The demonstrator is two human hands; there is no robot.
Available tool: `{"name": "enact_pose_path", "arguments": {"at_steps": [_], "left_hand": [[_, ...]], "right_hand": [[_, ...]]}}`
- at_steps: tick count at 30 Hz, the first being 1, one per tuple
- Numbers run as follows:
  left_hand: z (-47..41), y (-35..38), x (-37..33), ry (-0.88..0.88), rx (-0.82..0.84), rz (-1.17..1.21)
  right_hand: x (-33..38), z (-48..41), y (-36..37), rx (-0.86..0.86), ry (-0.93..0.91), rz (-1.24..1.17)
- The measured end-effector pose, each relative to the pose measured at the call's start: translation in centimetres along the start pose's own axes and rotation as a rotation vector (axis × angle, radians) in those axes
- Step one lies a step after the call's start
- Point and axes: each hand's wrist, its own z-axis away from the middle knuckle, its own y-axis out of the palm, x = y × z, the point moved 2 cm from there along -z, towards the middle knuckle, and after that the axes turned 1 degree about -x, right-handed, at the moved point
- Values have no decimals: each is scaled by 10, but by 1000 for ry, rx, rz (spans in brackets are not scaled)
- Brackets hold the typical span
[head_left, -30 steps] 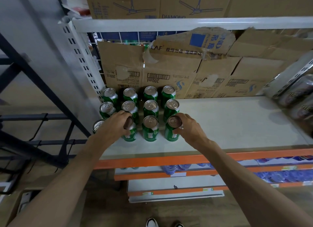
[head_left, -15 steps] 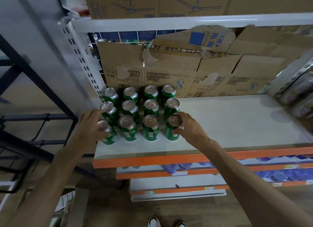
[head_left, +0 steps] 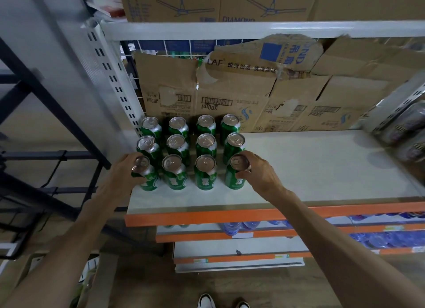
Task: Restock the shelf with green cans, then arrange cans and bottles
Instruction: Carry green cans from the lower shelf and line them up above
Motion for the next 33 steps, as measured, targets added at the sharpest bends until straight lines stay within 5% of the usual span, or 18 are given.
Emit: {"name": "enact_pose_path", "arguments": {"at_steps": [18,23,33], "left_hand": [[12,-3,-24,-49,-11,-78],[18,8,-95,183,-185,-218],[37,105,-268,456,-4,-150]], "right_hand": [[-5,16,-9,-13,67,10],[-34,43,-30,-112,165,-6],[-123,121,-105,-182,223,20]]}}
